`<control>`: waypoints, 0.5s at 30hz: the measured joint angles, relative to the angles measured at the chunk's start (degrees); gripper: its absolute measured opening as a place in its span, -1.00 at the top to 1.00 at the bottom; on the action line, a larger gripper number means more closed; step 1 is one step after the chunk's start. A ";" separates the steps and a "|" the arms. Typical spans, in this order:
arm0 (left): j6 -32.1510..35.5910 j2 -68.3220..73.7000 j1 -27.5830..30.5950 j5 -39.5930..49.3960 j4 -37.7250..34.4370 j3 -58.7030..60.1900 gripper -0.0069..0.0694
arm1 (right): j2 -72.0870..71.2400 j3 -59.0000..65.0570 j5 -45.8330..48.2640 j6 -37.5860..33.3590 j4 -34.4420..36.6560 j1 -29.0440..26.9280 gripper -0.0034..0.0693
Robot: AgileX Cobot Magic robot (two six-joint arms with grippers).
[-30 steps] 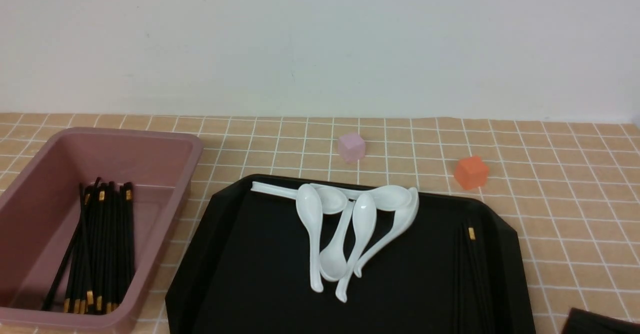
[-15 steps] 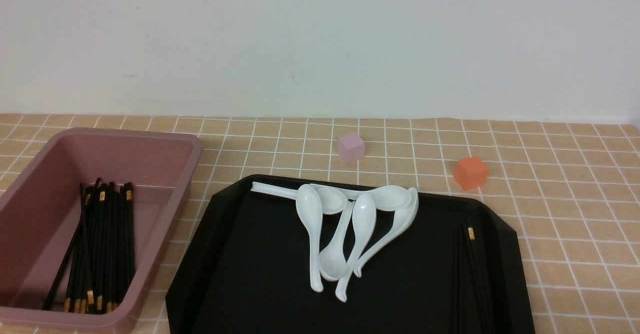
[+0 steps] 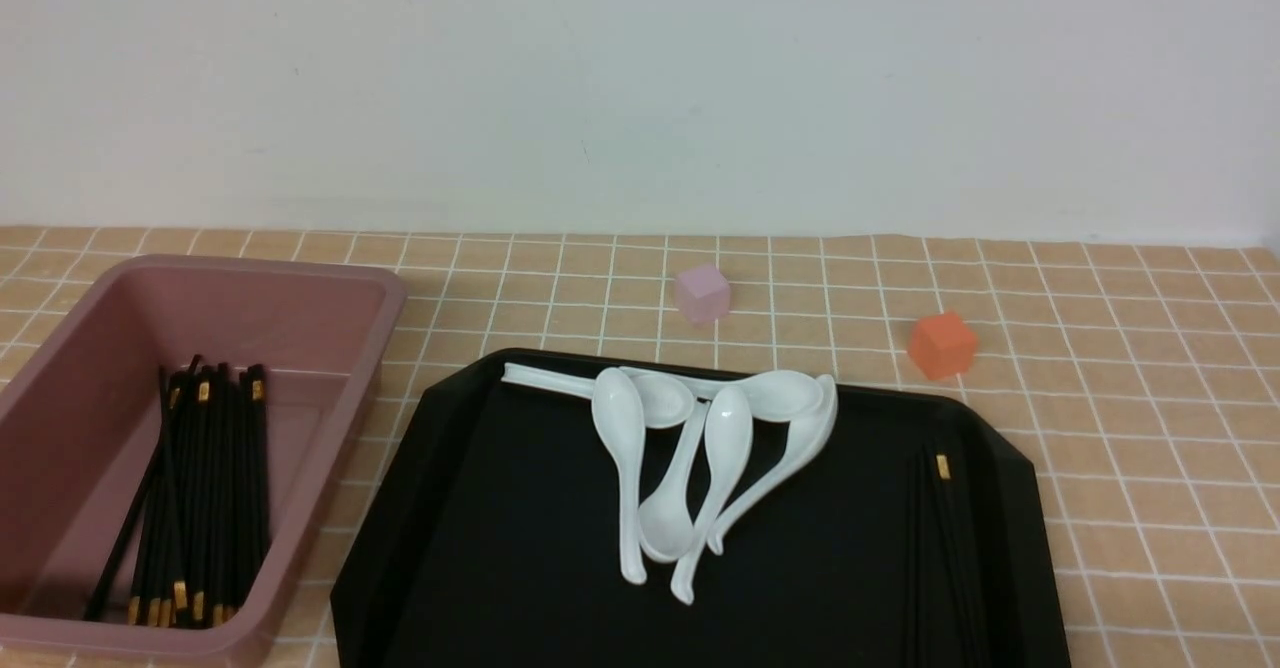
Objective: On brown tablecloth take chopsticks from black tray and put them in box.
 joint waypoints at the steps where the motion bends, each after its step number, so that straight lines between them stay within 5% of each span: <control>1: 0.00 0.00 0.00 0.00 0.00 0.00 0.19 | 0.00 0.00 0.00 0.00 0.00 0.00 0.79; 15: 0.00 0.00 0.00 0.00 0.00 0.00 0.19 | 0.00 0.00 0.07 0.00 -0.08 0.00 0.77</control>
